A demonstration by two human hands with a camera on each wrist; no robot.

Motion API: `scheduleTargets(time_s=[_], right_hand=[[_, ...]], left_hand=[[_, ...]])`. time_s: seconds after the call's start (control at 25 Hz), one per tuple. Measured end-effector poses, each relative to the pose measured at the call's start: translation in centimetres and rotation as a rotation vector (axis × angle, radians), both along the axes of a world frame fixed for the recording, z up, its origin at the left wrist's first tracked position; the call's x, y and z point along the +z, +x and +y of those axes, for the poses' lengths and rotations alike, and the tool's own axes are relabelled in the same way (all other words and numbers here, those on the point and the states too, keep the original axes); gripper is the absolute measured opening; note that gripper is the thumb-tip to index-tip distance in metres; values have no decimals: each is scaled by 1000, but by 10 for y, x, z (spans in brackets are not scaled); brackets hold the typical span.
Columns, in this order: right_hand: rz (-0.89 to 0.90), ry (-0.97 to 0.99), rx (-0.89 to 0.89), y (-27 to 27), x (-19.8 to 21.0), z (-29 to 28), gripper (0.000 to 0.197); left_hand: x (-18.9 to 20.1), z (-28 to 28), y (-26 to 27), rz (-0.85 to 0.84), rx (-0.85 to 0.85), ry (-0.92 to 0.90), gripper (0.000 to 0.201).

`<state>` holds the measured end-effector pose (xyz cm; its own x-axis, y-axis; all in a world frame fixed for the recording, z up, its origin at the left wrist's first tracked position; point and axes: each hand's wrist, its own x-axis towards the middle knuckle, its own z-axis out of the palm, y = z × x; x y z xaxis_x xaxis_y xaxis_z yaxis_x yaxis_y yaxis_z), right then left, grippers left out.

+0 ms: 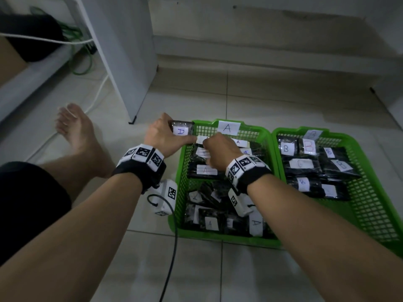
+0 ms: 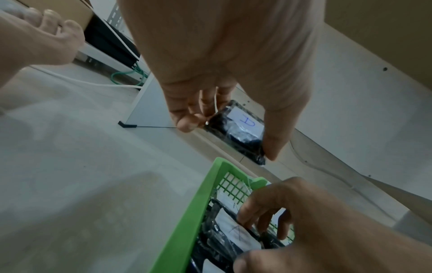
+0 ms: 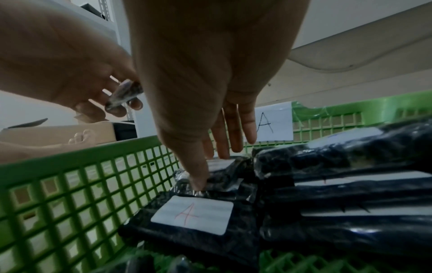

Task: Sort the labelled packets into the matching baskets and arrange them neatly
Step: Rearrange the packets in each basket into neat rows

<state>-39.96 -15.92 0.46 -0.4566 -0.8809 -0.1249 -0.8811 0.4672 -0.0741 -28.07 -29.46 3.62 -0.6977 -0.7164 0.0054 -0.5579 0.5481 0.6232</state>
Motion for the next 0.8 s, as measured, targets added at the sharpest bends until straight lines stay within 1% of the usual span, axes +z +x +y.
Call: scheduleTargets(time_s=[0.08, 0.16, 0.2, 0.24, 0.32, 0.4, 0.44, 0.52, 0.6, 0.68, 0.72, 0.76, 0.8], right_hand=[[-41, -102, -65, -6, 4, 9, 22], [-151, -173, -149, -12, 15, 21, 18], [-214, -165, -181, -15, 22, 28, 17], [-272, -116, -204, -15, 28, 38, 18], [-360, 41, -216, -12, 37, 57, 21], [-437, 170, -249, -6, 38, 76, 23], [-455, 220, -265, -2, 36, 84, 25], [-460, 260, -260, 6, 31, 96, 27], [-475, 187, -223, 17, 24, 96, 29], [-475, 97, -156, 28, 18, 85, 35], [-456, 107, -115, 32, 14, 76, 37], [-437, 155, -77, 34, 11, 66, 37], [-426, 240, -51, 36, 8, 58, 33]], left_hand=[[0, 0, 1, 19, -16, 0, 58], [-3, 1, 2, 33, -101, 28, 45], [-2, 4, 2, 24, -157, 54, 41], [-2, 10, 2, -7, -207, 84, 39], [3, 25, 1, -105, -276, 159, 34], [9, 42, 1, -204, -325, 319, 30], [11, 48, 3, -239, -346, 402, 30], [13, 57, 8, -284, -370, 475, 29], [11, 61, 11, -286, -354, 489, 25], [10, 60, 11, -242, -271, 509, 18], [9, 57, 10, -208, -207, 527, 13], [8, 52, 10, -169, -146, 552, 11], [5, 46, 11, -136, -93, 588, 12]])
